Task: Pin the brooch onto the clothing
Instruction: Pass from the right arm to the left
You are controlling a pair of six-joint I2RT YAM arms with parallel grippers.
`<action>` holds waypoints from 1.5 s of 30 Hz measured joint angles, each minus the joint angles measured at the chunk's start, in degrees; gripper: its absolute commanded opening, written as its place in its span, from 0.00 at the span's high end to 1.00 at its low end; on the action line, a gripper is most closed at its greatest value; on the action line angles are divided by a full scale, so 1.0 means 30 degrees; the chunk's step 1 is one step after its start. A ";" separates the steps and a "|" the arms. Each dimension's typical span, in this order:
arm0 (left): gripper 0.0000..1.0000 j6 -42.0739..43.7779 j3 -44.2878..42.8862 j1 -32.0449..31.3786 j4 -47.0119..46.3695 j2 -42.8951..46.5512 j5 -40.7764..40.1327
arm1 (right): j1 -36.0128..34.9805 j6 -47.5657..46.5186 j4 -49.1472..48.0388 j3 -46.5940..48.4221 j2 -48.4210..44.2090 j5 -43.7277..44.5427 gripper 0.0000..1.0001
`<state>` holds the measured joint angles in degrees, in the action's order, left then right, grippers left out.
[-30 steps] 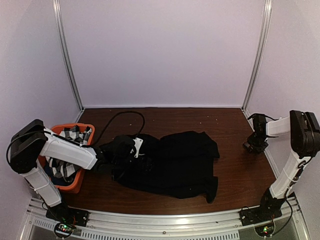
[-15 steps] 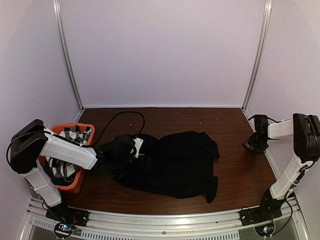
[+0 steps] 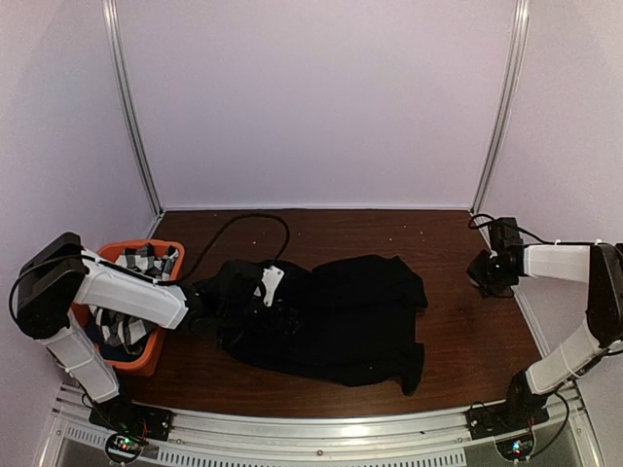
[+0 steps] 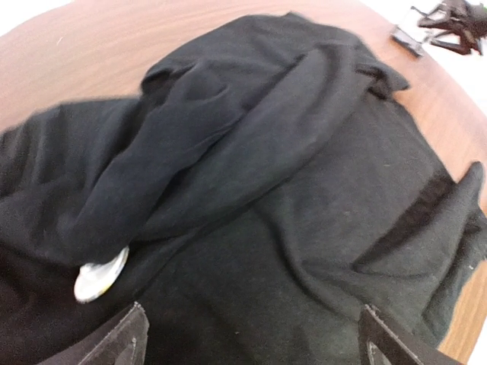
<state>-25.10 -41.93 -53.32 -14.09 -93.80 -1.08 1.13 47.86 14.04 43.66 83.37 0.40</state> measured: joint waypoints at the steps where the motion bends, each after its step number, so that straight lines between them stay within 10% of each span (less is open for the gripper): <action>1: 0.02 0.0386 0.0000 0.0000 -0.0022 0.0138 0.0277 | -0.0656 -0.0153 0.0051 0.0073 -0.0095 -0.0583 0.62; 12: 0.02 0.3891 0.1071 -0.0437 -0.2958 0.3009 0.2900 | -0.9814 -0.1035 0.1355 0.4306 0.0765 -0.3468 0.61; 19: 0.02 1.0586 0.3169 -0.3920 -0.6295 0.3024 -0.1035 | -1.3041 -0.0539 0.1603 0.6339 0.3752 -0.4124 0.60; 31: 0.16 2.2097 0.5493 -0.5391 -1.7981 -0.3191 -0.2987 | -1.4783 0.0845 0.1880 0.8029 0.5661 -0.4692 0.59; 45: 0.24 2.9922 0.3963 -0.5880 -2.0123 -0.7643 -0.3330 | -1.6932 0.1741 0.2980 0.9632 0.6878 -0.4284 0.58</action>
<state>64.66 -30.04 -70.96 -74.46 -116.73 -11.07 -49.67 53.08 22.98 72.55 104.01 -12.45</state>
